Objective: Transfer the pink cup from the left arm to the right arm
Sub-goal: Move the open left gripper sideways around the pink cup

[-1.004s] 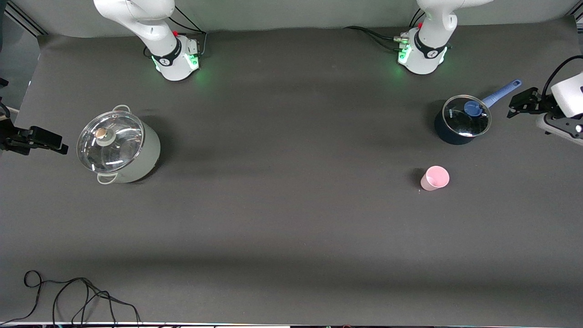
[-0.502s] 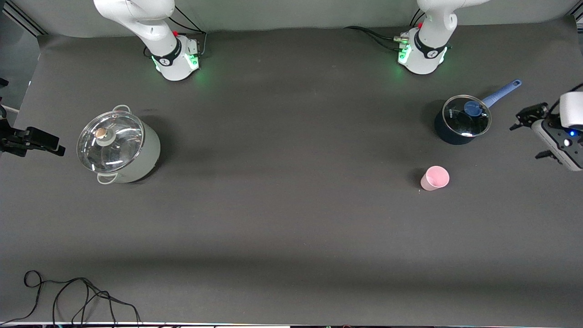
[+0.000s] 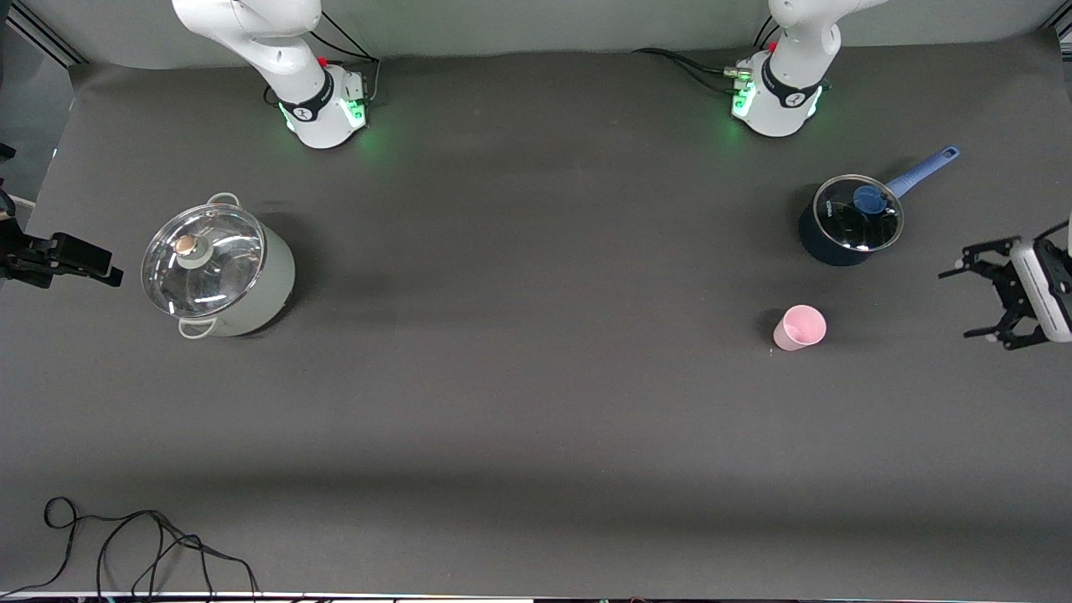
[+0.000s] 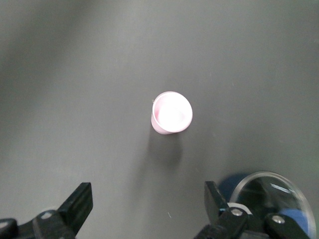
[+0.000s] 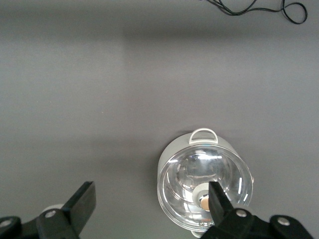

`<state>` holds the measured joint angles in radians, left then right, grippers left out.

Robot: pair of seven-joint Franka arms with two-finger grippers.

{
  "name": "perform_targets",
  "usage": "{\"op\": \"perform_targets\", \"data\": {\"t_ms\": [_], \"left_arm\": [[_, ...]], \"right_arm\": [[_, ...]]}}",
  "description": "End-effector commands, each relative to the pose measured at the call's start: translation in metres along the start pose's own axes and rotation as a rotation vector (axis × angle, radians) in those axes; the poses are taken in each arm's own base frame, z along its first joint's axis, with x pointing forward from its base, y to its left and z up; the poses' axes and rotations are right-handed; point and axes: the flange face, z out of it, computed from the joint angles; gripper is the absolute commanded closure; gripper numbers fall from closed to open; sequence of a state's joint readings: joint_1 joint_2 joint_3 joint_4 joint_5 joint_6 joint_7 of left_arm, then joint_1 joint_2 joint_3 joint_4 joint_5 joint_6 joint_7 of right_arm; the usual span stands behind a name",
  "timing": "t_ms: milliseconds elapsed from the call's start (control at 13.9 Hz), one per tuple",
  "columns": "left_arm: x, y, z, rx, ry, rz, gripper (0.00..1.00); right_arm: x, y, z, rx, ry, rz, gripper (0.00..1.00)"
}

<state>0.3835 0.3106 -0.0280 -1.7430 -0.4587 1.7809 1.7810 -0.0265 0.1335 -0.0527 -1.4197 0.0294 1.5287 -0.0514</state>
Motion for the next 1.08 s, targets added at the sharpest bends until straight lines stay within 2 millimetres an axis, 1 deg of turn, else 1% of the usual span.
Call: {"op": "perform_targets", "data": {"t_ms": [0,215,287,430,502,573,717,1004], "left_arm": [[-0.043,-0.032,0.036,-0.016,0.161,0.096,0.0],[-0.076,-0.04,0.091,-0.051,0.325,0.179,0.0],[-0.091,-0.042,0.108,-0.053,0.383,0.208,0.0],[-0.107,-0.043,0.148,-0.068,0.481,0.256,0.01],[-0.113,-0.041,0.165,-0.072,0.529,0.267,0.01],[-0.123,-0.04,0.177,-0.068,0.562,0.278,0.01],[-0.13,-0.037,0.203,-0.078,0.626,0.318,0.01],[-0.131,-0.027,0.234,-0.095,0.758,0.398,0.0]], "right_arm": [[-0.003,-0.003,-0.004,0.039,0.003,0.021,0.0],[-0.003,-0.001,-0.004,0.041,0.002,0.027,0.0],[-0.003,-0.001,-0.003,0.041,0.0,0.027,0.0],[-0.003,-0.002,0.0,0.041,-0.006,0.026,0.0],[-0.003,-0.002,0.0,0.041,-0.006,0.026,0.0],[-0.003,-0.002,0.0,0.041,-0.006,0.026,0.0],[-0.002,-0.002,0.002,0.041,-0.009,0.026,0.0],[-0.001,-0.002,0.003,0.041,-0.012,0.026,0.0]]}}
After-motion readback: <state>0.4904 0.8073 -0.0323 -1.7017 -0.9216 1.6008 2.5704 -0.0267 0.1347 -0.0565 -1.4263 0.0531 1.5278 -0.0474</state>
